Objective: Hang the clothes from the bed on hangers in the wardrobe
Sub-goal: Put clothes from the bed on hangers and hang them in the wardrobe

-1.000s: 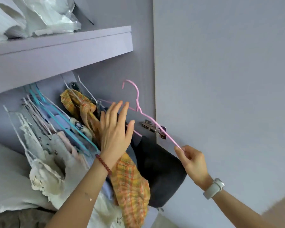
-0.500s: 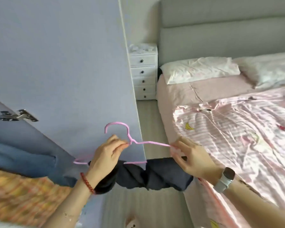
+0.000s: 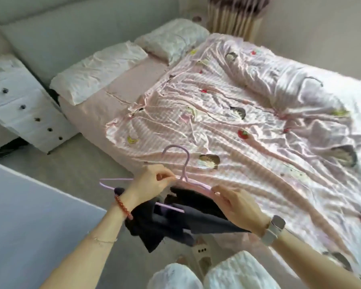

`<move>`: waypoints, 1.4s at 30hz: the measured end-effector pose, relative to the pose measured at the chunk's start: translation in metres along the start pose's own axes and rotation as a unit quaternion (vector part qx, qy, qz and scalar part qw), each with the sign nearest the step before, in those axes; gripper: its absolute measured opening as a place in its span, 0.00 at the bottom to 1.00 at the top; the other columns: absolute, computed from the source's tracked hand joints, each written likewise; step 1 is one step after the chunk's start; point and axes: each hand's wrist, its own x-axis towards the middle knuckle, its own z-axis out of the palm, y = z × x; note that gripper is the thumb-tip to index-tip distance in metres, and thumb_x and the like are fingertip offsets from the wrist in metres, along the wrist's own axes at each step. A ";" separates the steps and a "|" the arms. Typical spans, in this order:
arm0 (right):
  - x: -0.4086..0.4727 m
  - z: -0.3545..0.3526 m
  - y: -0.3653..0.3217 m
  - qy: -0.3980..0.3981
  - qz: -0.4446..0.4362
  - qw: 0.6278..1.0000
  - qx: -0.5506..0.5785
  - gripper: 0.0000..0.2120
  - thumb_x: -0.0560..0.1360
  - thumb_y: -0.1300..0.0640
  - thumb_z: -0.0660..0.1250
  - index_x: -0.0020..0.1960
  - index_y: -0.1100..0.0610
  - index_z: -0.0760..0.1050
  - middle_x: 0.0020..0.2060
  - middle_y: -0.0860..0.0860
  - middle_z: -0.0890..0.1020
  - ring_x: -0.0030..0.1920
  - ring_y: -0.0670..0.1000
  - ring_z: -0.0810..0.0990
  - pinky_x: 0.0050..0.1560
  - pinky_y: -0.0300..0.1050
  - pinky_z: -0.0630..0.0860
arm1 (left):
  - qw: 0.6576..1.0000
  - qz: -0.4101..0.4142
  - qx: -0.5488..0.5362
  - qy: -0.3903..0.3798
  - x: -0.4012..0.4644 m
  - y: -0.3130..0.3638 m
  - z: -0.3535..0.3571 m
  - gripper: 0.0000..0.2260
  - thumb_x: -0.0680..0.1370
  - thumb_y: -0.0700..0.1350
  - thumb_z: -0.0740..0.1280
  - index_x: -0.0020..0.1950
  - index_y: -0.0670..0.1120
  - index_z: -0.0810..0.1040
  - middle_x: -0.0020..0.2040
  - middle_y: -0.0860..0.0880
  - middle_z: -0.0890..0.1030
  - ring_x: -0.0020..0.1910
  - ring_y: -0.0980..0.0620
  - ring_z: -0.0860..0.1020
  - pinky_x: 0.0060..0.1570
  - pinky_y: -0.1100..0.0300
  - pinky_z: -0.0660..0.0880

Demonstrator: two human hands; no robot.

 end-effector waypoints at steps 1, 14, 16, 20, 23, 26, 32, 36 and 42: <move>-0.019 -0.005 0.006 0.008 0.029 1.000 0.004 0.13 0.77 0.48 0.55 0.49 0.53 0.75 0.27 0.44 0.77 0.24 0.48 0.75 0.25 0.38 0.65 | 0.999 0.014 0.008 -0.032 0.007 0.007 0.014 0.03 0.74 0.42 0.70 0.46 0.46 0.83 0.38 0.59 0.78 0.39 0.64 0.76 0.40 0.73 0.70; -0.090 -0.180 0.095 0.377 0.199 0.876 -0.226 0.15 0.73 0.52 0.61 0.43 0.60 0.82 0.30 0.53 0.83 0.26 0.52 0.79 0.28 0.37 0.71 | 0.971 0.207 -0.101 -0.064 0.143 0.214 0.146 0.05 0.72 0.42 0.72 0.44 0.42 0.84 0.37 0.48 0.82 0.35 0.56 0.78 0.37 0.65 0.74; -0.088 -0.206 0.125 0.400 0.216 0.857 -0.244 0.14 0.74 0.52 0.61 0.44 0.59 0.82 0.33 0.53 0.84 0.29 0.53 0.81 0.29 0.38 0.73 | 0.970 0.211 -0.113 -0.053 0.169 0.247 0.165 0.06 0.72 0.43 0.72 0.46 0.42 0.84 0.37 0.51 0.81 0.36 0.57 0.78 0.39 0.67 0.74; -0.079 -0.258 0.203 0.428 0.237 0.825 -0.282 0.13 0.75 0.51 0.62 0.44 0.58 0.82 0.34 0.52 0.84 0.27 0.52 0.80 0.26 0.37 0.72 | 0.965 0.238 -0.108 -0.024 0.234 0.307 0.210 0.07 0.72 0.44 0.72 0.46 0.42 0.84 0.38 0.51 0.82 0.36 0.58 0.78 0.38 0.67 0.74; -0.057 -0.302 0.264 0.466 0.251 0.801 -0.279 0.09 0.74 0.53 0.65 0.45 0.57 0.82 0.36 0.52 0.84 0.30 0.53 0.81 0.28 0.37 0.70 | 0.960 0.267 -0.087 0.022 0.295 0.347 0.247 0.08 0.74 0.45 0.70 0.48 0.42 0.83 0.40 0.50 0.81 0.37 0.55 0.77 0.38 0.65 0.74; -0.038 -0.322 0.335 0.478 0.284 0.798 -0.233 0.07 0.73 0.56 0.67 0.45 0.59 0.81 0.35 0.54 0.84 0.32 0.55 0.80 0.34 0.38 0.67 | 0.960 0.271 -0.027 0.057 0.358 0.361 0.297 0.09 0.77 0.46 0.66 0.52 0.43 0.82 0.48 0.47 0.80 0.44 0.51 0.77 0.46 0.59 0.74; -0.031 -0.254 0.506 0.234 0.484 0.834 -0.122 0.26 0.73 0.61 0.66 0.69 0.53 0.65 0.65 0.56 0.68 0.67 0.59 0.64 0.61 0.61 0.63 | 0.963 0.135 0.222 -0.075 0.427 0.268 0.411 0.25 0.78 0.54 0.59 0.74 0.55 0.58 0.72 0.49 0.62 0.72 0.47 0.57 0.71 0.44 0.49; -0.058 -0.185 0.540 0.150 0.546 0.816 -0.116 0.31 0.74 0.59 0.62 0.73 0.54 0.55 0.74 0.56 0.54 0.73 0.58 0.54 0.66 0.69 0.54 | 0.940 0.003 0.275 -0.201 0.387 0.166 0.456 0.29 0.78 0.56 0.57 0.76 0.53 0.49 0.77 0.47 0.49 0.75 0.46 0.45 0.70 0.38 0.43; -0.133 -0.061 0.453 0.027 0.614 0.787 -0.046 0.33 0.76 0.45 0.61 0.75 0.53 0.51 0.74 0.54 0.52 0.74 0.56 0.49 0.70 0.61 0.50 | 0.919 -0.069 0.338 -0.189 0.316 0.078 0.465 0.29 0.75 0.51 0.67 0.74 0.47 0.61 0.72 0.40 0.63 0.69 0.38 0.63 0.60 0.40 0.67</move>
